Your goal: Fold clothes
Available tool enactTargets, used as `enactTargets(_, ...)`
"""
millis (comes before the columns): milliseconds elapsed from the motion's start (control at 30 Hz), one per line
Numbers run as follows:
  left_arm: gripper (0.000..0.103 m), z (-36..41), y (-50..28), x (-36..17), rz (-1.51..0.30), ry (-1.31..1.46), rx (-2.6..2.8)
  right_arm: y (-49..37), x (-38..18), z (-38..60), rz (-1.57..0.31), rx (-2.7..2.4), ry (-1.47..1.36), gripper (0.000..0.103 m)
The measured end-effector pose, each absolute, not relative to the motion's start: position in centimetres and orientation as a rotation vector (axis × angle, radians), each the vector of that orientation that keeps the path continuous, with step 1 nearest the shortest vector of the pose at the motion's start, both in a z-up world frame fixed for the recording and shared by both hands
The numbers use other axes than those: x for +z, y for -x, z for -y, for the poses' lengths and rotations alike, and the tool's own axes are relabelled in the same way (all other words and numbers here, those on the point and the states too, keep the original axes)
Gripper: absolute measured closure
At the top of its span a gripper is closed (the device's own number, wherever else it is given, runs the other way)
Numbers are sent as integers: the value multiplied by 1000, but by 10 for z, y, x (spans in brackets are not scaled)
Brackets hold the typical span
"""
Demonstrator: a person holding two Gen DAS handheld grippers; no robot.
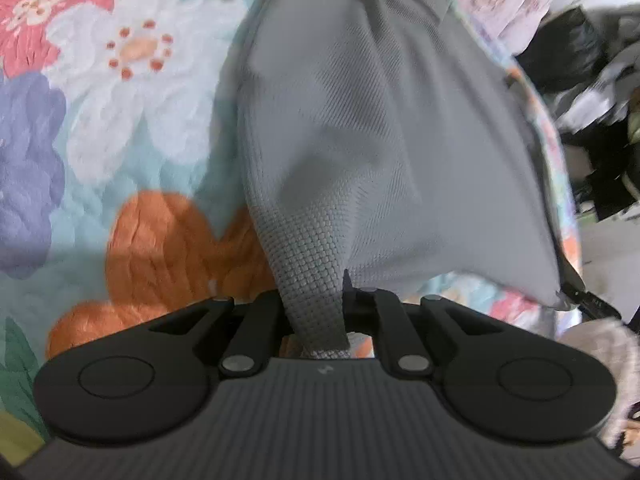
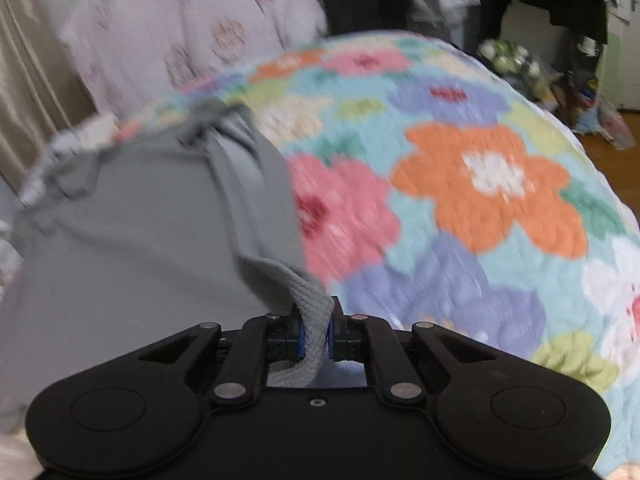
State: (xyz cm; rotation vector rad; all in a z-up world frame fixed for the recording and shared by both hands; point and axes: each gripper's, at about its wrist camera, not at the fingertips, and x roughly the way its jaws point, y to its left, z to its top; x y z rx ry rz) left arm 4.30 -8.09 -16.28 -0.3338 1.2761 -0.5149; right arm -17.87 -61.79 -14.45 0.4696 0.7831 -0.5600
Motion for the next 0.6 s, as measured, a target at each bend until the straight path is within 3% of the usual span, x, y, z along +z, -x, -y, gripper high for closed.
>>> enactTargets(167, 84, 84, -40, -144, -1268, 233, -489, 192, -151, 610, -801, -657, -375, 88)
enactTargets(267, 66, 79, -36, -116, -1209, 141, -474, 203, -138, 610, -817, -764, -297, 88)
enactTargets(333, 62, 75, -35, -97, -1165, 99, -475, 210, -125, 611, -808, -804, -253, 77)
enactTargets(500, 62, 75, -69, -56, -1069, 93, -518, 203, -87, 616, -713, -673, -292, 73)
enactTargets(600, 55, 102, -107, -33, -969, 62, -571, 159, -66, 608, -670, -512, -263, 62)
